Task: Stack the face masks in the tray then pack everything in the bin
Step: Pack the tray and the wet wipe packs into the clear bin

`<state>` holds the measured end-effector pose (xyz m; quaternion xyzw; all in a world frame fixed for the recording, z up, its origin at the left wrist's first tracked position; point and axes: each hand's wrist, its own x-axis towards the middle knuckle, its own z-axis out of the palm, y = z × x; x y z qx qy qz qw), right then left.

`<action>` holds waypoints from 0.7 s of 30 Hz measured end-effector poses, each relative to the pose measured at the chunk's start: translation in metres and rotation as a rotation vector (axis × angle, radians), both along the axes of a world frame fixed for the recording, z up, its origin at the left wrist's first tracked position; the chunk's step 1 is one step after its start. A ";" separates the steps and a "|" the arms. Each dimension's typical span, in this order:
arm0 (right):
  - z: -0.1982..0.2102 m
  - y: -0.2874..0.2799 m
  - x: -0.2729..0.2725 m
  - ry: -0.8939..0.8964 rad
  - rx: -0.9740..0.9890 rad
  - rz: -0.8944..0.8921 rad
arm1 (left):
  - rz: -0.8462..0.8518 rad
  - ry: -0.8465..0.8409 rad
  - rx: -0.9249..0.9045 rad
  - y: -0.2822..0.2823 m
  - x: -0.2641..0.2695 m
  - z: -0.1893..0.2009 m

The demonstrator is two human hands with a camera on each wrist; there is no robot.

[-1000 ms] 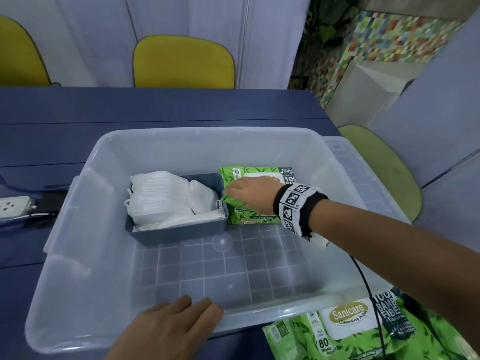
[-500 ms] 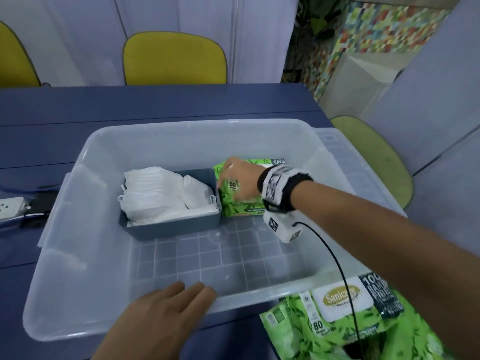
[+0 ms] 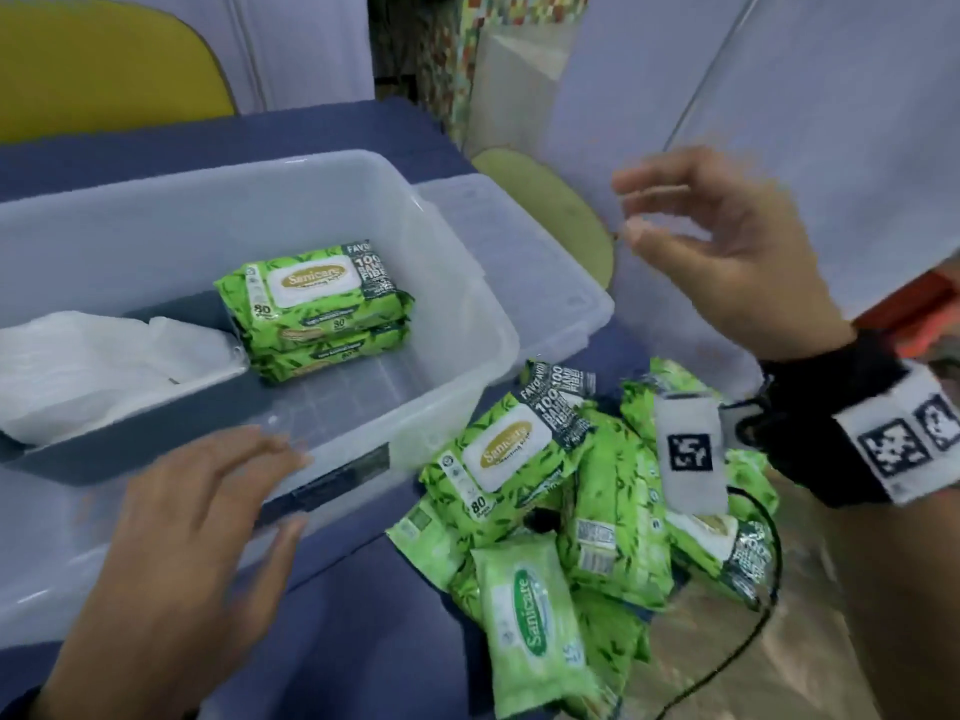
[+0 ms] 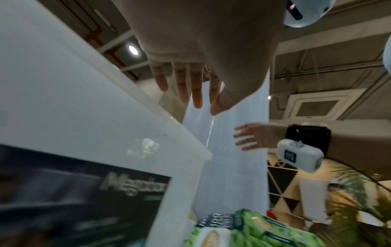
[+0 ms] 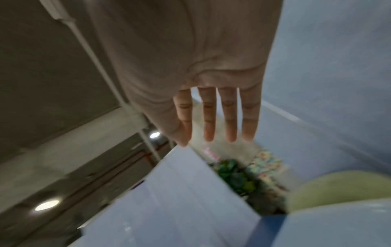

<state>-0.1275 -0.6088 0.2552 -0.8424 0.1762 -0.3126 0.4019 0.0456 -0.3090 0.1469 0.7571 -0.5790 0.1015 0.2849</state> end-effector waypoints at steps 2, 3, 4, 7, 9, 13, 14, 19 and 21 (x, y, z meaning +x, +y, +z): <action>-0.032 -0.005 -0.045 0.039 0.035 -0.210 | -0.123 -0.020 -0.055 -0.019 -0.020 -0.002; -0.052 -0.006 -0.065 0.086 0.049 -0.324 | -0.186 -0.013 -0.065 -0.029 -0.030 -0.004; -0.073 -0.006 -0.083 0.136 0.073 -0.437 | -0.245 0.008 -0.055 -0.039 -0.040 -0.009; -0.133 0.009 -0.116 0.359 0.169 -0.658 | -0.362 0.116 0.078 -0.067 -0.066 -0.035; -0.164 0.031 -0.120 0.658 0.235 -0.633 | -0.423 0.181 0.238 -0.083 -0.081 -0.061; -0.202 0.063 -0.101 0.941 0.264 -0.573 | -0.479 0.193 0.597 -0.105 -0.102 -0.108; -0.208 0.067 -0.095 0.948 0.242 -0.600 | -0.455 0.200 0.662 -0.108 -0.106 -0.115; -0.222 0.077 -0.079 0.953 0.221 -0.708 | -0.380 0.185 0.774 -0.112 -0.119 -0.128; -0.220 0.075 -0.084 0.914 0.256 -0.694 | -0.350 0.220 0.778 -0.112 -0.119 -0.127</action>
